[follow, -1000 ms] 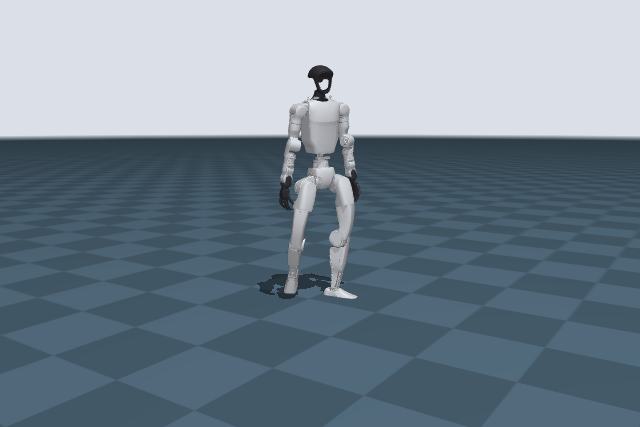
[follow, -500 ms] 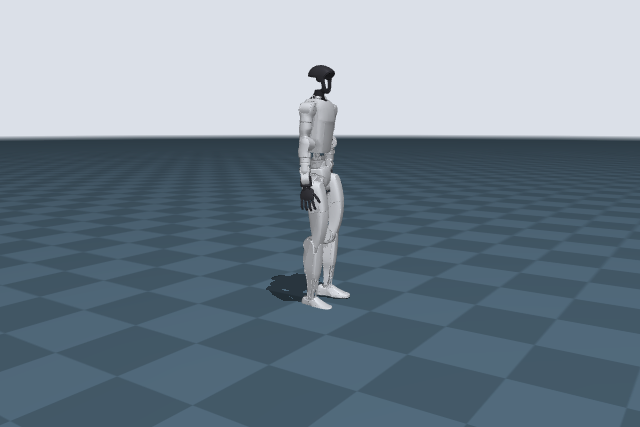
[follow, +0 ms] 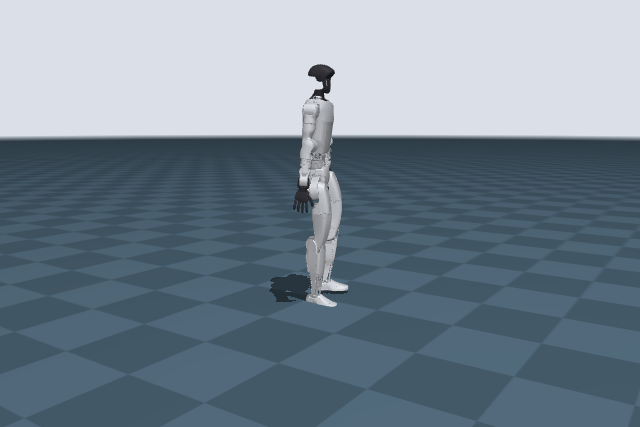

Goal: Upper body actions

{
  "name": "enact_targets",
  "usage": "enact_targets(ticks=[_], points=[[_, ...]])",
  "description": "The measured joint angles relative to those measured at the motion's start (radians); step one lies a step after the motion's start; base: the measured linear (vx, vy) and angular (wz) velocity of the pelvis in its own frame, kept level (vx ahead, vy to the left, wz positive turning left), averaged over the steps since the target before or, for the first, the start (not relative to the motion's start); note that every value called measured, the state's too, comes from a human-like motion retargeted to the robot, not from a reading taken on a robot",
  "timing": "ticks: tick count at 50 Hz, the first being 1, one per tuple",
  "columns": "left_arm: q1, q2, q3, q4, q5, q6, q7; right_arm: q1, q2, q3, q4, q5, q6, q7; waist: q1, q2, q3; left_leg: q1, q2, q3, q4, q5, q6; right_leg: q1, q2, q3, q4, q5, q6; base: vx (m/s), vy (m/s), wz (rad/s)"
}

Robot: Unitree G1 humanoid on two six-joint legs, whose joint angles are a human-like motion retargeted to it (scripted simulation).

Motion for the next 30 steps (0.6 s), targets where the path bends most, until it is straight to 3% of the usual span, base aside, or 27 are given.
enact_targets(ticks=[5,12,22,30], points=[[0.029,0.01,-0.01,0.03,0.027,0.002,0.008,0.006,0.007,0.008,-0.011,-0.004,-0.015,-0.018,0.009,0.017,-0.003,0.016,-0.001,-0.11,-0.024,0.071,-0.064,0.001,0.014,0.035,0.002,0.012,-0.003,0.08,0.09,-0.45],[0.045,0.007,0.0,0.053,0.02,0.013,0.002,0.015,0.007,0.005,-0.017,0.004,-0.026,0.004,-0.018,0.043,-0.023,0.063,-0.015,-0.072,-0.125,0.065,-0.04,-0.013,0.01,0.049,0.014,0.026,0.018,0.11,0.16,-0.16],[0.025,0.033,0.017,-0.003,-0.018,-0.011,0.01,-0.018,0.026,0.034,-0.037,0.046,-0.044,0.021,-0.014,0.031,0.027,0.067,-0.01,0.004,-0.141,0.07,-0.009,-0.067,-0.006,0.119,0.109,0.021,0.06,0.03,0.09,-0.41],[0.039,0.061,0.039,-0.001,-0.017,0.012,-0.014,-0.03,0.034,0.062,-0.043,0.049,-0.06,0.005,-0.045,0.038,0.035,0.077,0.009,0.033,-0.157,0.085,-0.002,-0.061,0.029,0.174,0.166,0.002,0.05,0.0,0.03,-0.21]])
